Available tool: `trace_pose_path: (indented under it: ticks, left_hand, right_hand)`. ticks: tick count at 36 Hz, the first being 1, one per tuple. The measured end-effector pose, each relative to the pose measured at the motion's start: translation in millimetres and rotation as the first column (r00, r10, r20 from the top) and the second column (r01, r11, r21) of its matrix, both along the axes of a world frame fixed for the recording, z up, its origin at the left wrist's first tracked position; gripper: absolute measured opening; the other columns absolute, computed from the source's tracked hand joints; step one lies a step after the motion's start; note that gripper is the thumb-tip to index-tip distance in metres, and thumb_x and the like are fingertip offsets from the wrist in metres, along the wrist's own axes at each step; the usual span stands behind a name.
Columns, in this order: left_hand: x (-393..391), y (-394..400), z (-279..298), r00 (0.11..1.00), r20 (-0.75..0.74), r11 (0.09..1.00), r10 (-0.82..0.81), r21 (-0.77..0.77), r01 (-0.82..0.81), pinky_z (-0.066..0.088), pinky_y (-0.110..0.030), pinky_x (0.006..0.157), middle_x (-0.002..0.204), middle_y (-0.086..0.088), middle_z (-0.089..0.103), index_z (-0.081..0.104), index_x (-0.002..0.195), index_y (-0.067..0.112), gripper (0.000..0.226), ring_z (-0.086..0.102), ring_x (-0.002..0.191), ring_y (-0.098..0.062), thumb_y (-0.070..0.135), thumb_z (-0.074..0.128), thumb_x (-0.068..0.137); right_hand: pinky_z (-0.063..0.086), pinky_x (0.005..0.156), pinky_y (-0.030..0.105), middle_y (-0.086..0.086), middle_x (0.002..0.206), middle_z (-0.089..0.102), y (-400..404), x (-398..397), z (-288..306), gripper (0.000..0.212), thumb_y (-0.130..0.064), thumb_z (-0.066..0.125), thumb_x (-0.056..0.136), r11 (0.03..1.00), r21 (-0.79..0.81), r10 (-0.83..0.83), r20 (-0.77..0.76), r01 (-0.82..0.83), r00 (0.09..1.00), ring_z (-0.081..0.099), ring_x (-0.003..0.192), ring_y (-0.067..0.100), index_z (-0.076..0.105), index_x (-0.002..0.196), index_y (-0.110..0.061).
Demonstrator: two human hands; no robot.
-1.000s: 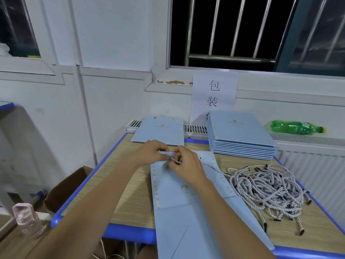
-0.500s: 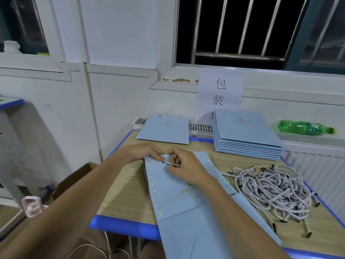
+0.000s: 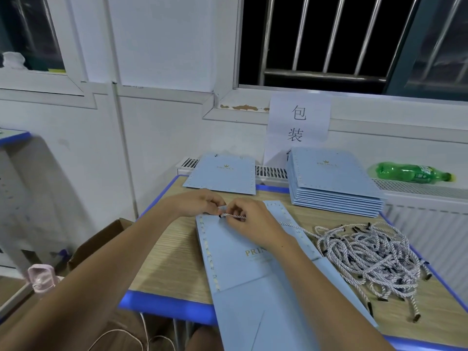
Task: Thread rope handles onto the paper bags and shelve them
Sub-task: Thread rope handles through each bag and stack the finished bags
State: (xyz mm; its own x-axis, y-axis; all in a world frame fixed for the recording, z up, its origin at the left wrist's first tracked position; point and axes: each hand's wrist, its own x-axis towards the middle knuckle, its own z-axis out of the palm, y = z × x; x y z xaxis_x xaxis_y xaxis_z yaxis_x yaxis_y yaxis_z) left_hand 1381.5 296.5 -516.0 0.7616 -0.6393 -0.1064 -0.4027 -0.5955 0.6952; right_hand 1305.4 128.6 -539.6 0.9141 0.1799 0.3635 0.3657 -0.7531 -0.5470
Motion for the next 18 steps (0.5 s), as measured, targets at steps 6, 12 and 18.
trace_pose_path:
  ticks: [6, 12, 18]
  left_hand:
    - [4, -2, 7, 0.997, 0.064, 0.997, 0.041, -0.064, -0.036, 0.029, -0.018, 0.060, 0.070, 0.004, 0.045, 0.057, 0.084, 0.009, 0.013, 0.038, 0.063, -0.007, 0.003, 0.051, 0.094]
    - [6, -11, -9, 0.989, 0.069, 0.985, 0.129, -0.124, -0.120, 0.033, -0.023, 0.081, 0.088, 0.009, 0.052, 0.062, 0.096, 0.011, 0.009, 0.046, 0.082, -0.007, 0.011, 0.053, 0.095]
    - [12, -12, -16, 0.976, -0.153, 0.966, 0.152, -0.186, -0.180, 0.040, -0.022, 0.073, 0.090, -0.001, 0.061, 0.066, 0.095, 0.010, 0.020, 0.055, 0.084, -0.013, 0.000, 0.050, 0.087]
  right_hand:
    - [0.048, 0.070, 0.040, 0.000, 0.080, 0.061, 3, 5, 12, 0.009, -0.020, 0.060, 0.086, 0.999, -0.013, -0.031, -0.003, 0.031, 1.000, 0.051, 0.070, 0.014, 0.064, 0.087, -0.012]
    - [0.038, 0.061, 0.029, -0.006, 0.076, 0.055, 6, 16, 4, 0.008, -0.024, 0.063, 0.087, 0.995, -0.013, -0.103, -0.032, 0.103, 0.994, 0.050, 0.072, 0.014, 0.061, 0.086, -0.017]
    - [0.042, 0.066, 0.030, -0.009, 0.076, 0.058, 5, 26, -10, 0.005, -0.022, 0.062, 0.086, 0.985, 0.031, -0.170, -0.062, 0.172, 0.983, 0.057, 0.077, 0.014, 0.063, 0.088, -0.018]
